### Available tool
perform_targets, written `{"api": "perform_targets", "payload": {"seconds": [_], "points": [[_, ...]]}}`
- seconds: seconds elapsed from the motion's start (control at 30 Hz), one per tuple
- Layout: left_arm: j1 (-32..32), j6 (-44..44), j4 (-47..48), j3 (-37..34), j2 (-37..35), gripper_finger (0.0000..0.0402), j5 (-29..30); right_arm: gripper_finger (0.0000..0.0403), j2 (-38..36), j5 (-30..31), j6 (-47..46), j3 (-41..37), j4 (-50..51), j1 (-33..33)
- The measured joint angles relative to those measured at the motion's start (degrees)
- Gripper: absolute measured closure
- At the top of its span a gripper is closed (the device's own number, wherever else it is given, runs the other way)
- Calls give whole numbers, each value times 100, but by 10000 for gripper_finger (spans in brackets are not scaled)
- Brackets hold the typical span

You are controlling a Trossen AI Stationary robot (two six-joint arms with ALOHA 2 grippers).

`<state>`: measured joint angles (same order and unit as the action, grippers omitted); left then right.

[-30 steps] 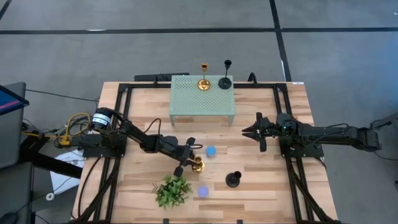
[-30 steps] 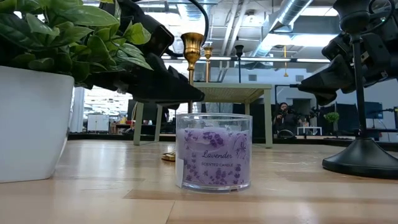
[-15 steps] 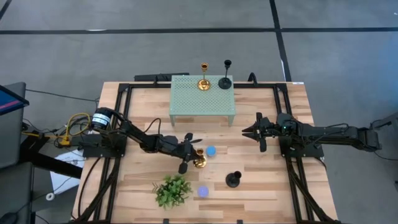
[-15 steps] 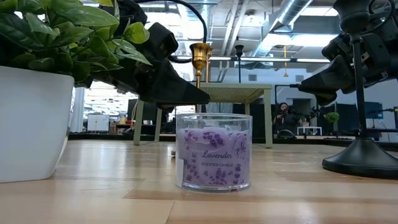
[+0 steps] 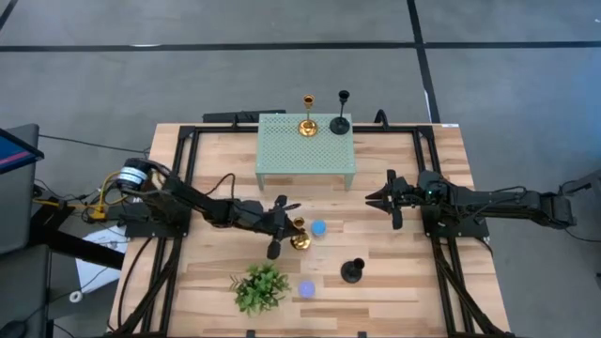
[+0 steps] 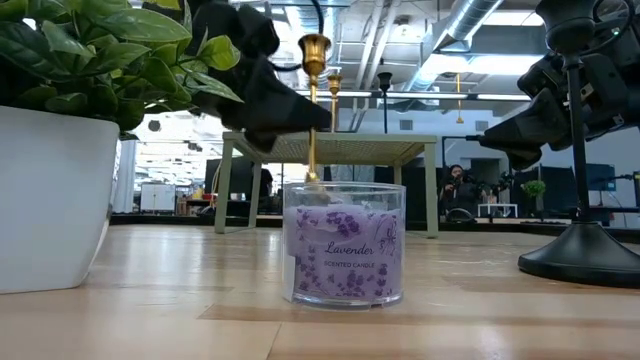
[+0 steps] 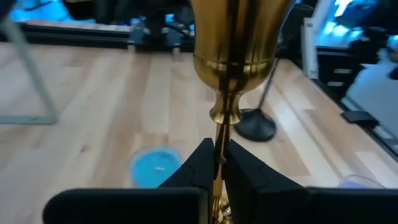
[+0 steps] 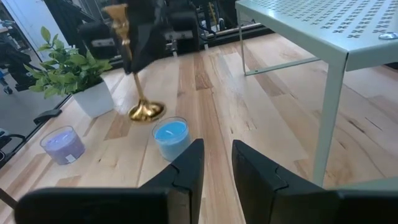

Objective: Pick & Place candle stick holders
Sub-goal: Put the gold candlestick on the shelf

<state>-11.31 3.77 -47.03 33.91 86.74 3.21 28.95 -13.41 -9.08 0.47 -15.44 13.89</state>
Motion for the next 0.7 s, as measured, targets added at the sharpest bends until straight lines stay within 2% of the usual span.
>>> {"api": "perform_targets", "payload": {"seconds": [0.13,0.37,0.47,0.7], "points": [[28,-23,614,13,-656,386,458,327,2,0,0,0,0,2],[360,-217,1032,273,-1549,385,562,327,2,0,17,0,0,2],[592,-504,1543,585,-1697,386,726,327,1,0,17,0,-2,1],[1310,-940,2048,1369,-1710,384,886,327,0,0,15,0,7,2]]}}
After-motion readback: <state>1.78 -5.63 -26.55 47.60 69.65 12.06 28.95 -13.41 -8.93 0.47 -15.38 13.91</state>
